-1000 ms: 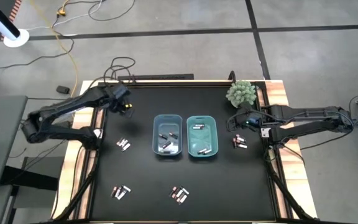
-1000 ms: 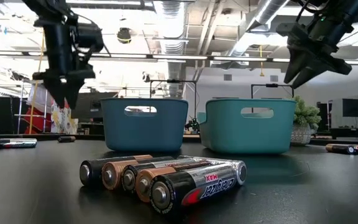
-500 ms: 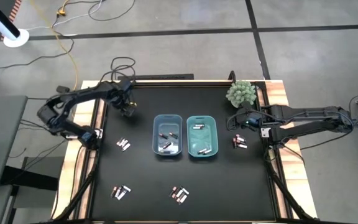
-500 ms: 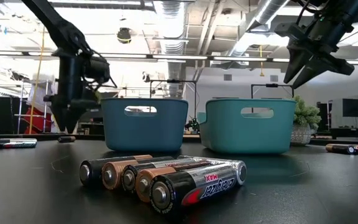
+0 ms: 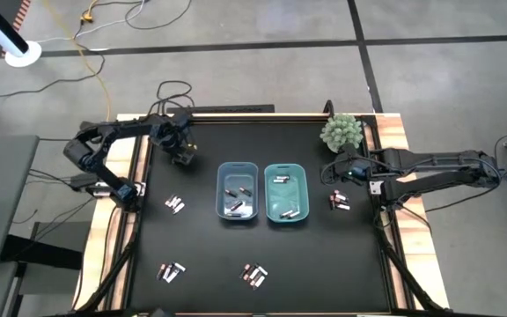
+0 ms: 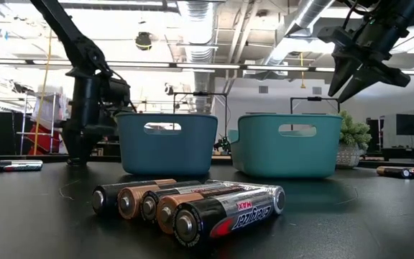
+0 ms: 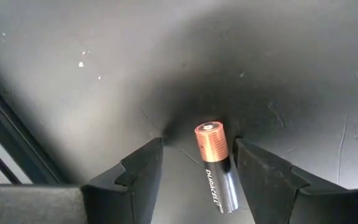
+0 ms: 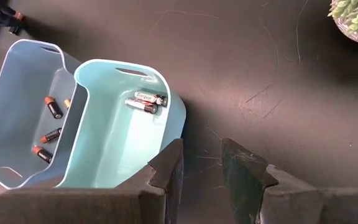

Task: Sort batteries
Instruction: Put the black battery into the blue bin

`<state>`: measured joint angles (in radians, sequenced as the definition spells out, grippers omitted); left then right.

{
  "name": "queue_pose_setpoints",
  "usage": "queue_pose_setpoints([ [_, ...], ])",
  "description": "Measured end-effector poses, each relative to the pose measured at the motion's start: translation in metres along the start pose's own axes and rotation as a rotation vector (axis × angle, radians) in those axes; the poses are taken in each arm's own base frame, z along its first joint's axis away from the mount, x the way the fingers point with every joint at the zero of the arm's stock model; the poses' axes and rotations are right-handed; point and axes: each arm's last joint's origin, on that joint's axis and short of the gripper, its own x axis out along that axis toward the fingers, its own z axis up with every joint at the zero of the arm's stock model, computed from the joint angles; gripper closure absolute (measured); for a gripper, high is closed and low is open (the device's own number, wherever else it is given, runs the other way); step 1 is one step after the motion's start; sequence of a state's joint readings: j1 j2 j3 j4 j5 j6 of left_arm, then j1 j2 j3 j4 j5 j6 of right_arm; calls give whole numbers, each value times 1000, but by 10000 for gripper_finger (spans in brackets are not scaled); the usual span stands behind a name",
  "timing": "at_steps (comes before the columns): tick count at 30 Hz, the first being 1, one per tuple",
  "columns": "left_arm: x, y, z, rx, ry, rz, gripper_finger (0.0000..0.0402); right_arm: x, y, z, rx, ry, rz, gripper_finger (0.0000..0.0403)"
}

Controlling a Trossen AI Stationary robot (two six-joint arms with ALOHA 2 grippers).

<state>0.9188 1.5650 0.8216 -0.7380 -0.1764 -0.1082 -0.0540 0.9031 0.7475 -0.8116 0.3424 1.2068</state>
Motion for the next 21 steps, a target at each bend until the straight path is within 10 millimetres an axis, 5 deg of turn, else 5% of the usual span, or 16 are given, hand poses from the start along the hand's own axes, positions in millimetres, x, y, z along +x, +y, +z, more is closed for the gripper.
queue_pose_setpoints([
  [7, 1, -2, -3, -56, 31, -34, 246, 0, 0, 0, -2, 0, -1, 275],
  [16, 1, -4, -4, -75, 58, -114, 362, 0, 0, 0, -12, 1, -3, 275],
  [21, 1, -4, -4, -75, 58, -119, 365, 0, 0, 0, -16, 1, -3, 275],
])
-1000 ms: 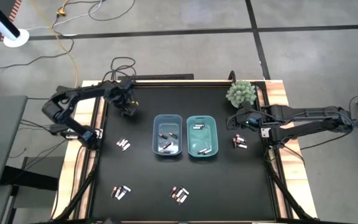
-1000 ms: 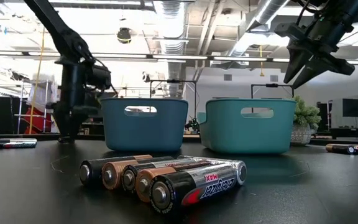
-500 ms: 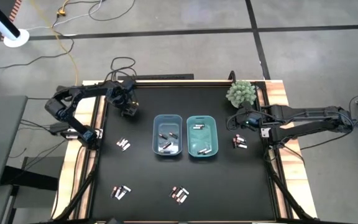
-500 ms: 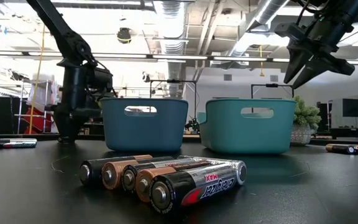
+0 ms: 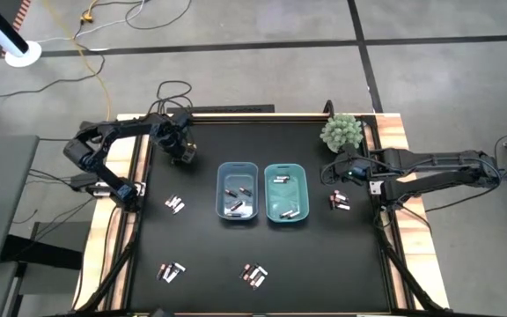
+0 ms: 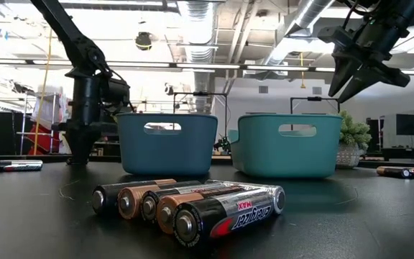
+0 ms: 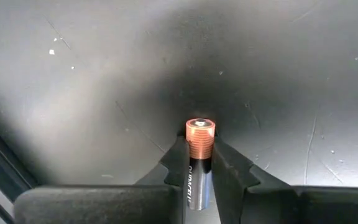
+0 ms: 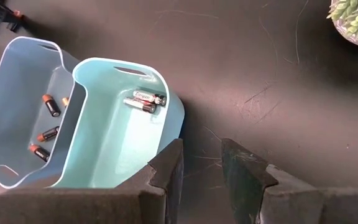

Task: Sort batteries
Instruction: Put the black battery into the blue bin

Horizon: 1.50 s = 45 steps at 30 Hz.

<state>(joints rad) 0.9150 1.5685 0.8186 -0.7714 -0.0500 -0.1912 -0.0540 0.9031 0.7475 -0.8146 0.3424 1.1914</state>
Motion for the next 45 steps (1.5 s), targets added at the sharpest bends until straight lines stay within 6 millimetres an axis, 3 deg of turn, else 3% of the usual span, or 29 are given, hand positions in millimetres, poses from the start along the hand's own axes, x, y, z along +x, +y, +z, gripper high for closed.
queue_pose_setpoints([
  [6, -15, 1, -6, 4, -44, -37, 364, 0, 0, 0, -13, 0, 0, 275],
  [13, -63, 0, -22, 31, -233, -146, 364, 0, 0, 0, -14, 0, 0, 275],
  [19, -109, -17, -33, 164, -392, -219, 364, 0, 0, 0, -23, -4, -2, 275],
  [26, -151, -52, -37, 212, -508, -252, 364, 1, -1, 2, -59, -25, -15, 275],
  [33, -175, -87, -43, 254, -553, -287, 364, 1, -1, 3, -65, -31, -20, 275],
  [40, -179, -143, -45, 378, -549, -274, 364, 1, 0, 3, -119, -35, -9, 275],
  [45, -168, -190, -46, 478, -502, -256, 364, 0, 1, 1, -188, -29, -3, 275],
])
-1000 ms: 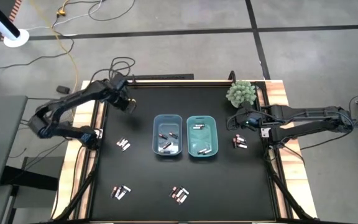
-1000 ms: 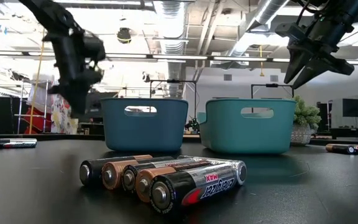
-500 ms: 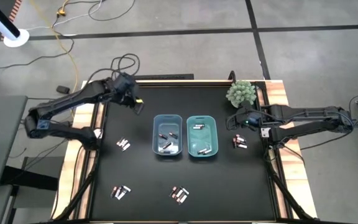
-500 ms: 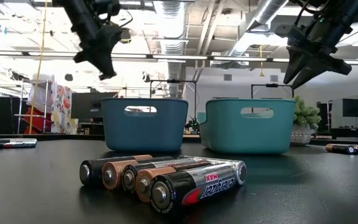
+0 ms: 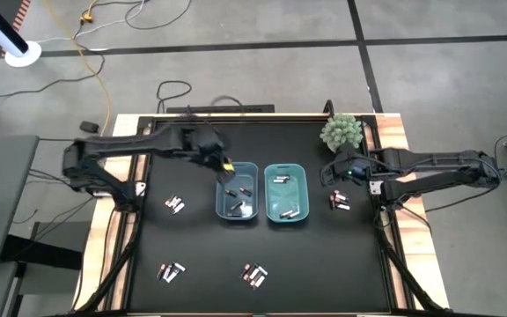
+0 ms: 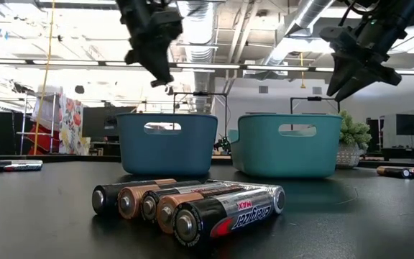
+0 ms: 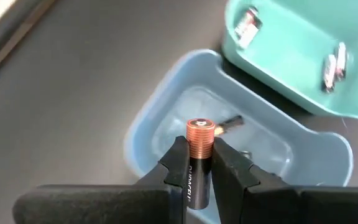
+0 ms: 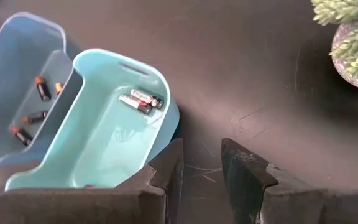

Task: Sort batteries
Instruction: Put the black battery into the blue bin

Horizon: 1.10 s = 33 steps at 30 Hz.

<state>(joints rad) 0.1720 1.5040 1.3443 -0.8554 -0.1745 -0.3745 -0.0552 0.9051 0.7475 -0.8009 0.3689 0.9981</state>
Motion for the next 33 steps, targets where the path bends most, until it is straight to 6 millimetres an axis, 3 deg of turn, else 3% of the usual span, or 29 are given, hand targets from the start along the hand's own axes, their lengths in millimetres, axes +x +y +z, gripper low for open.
queue_pose_setpoints([
  [6, 49, -28, 1, 53, 116, 14, 364, 0, 0, 0, -18, 1, 2, 275],
  [12, 96, -36, -8, 63, 245, 9, 363, 0, 0, -1, -46, 2, 0, 275],
  [18, 129, -41, -14, 74, 277, 23, 360, 0, 0, -1, -70, 4, 0, 275],
  [21, 137, -42, -15, 81, 285, 13, 347, -1, 1, -2, -77, 7, 4, 275],
  [33, 139, -31, -11, 1, 304, -21, 280, -3, 5, -8, -114, 21, 30, 275],
])
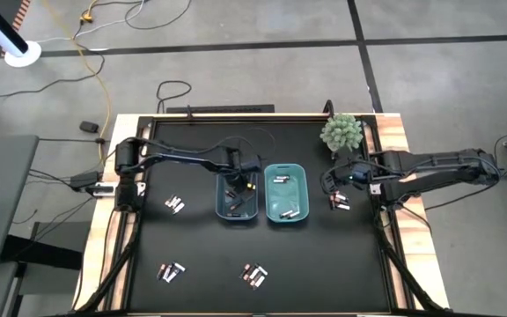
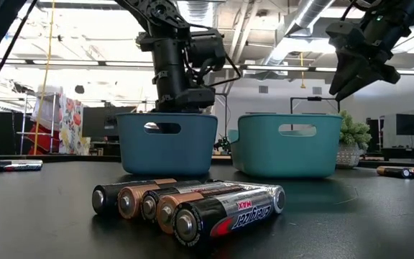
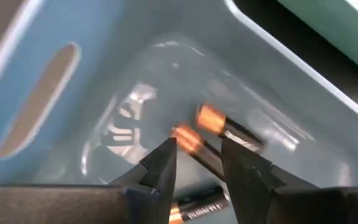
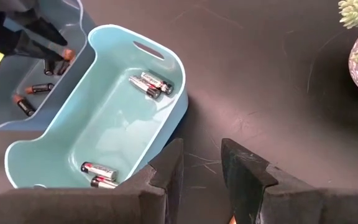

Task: Sort batteries
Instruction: Put the black battery into the blue bin

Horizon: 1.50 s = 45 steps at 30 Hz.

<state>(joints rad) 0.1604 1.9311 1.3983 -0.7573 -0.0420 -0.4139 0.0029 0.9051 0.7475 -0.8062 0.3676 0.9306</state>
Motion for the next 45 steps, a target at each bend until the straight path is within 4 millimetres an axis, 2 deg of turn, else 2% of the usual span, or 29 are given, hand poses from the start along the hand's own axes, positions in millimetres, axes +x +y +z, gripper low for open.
queue_pose_setpoints([
  [6, -22, 7, 2, -53, -25, -48, 273, 0, 0, -1, -3, 1, 3, 275],
  [12, -76, 11, -2, -85, -159, -79, 273, 0, 0, -1, -2, 1, 2, 275],
  [19, -146, 28, -38, -179, -241, 87, 272, 0, 1, 0, 0, 0, 4, 275],
  [25, -185, 47, -79, -311, -208, 210, 272, 0, 1, 0, 4, -4, 7, 275],
  [29, -184, 53, -112, -401, -188, 261, 272, 0, 1, 0, 4, -5, 9, 275],
  [36, -153, 68, -175, -578, -160, 221, 272, 0, 2, 1, 7, -9, 14, 275],
  [40, -134, 74, -195, -591, -109, 175, 272, 0, 2, 1, 11, -15, 23, 275],
  [45, -109, 81, -212, -571, -17, 213, 272, 0, 3, 1, 12, -16, 24, 275],
])
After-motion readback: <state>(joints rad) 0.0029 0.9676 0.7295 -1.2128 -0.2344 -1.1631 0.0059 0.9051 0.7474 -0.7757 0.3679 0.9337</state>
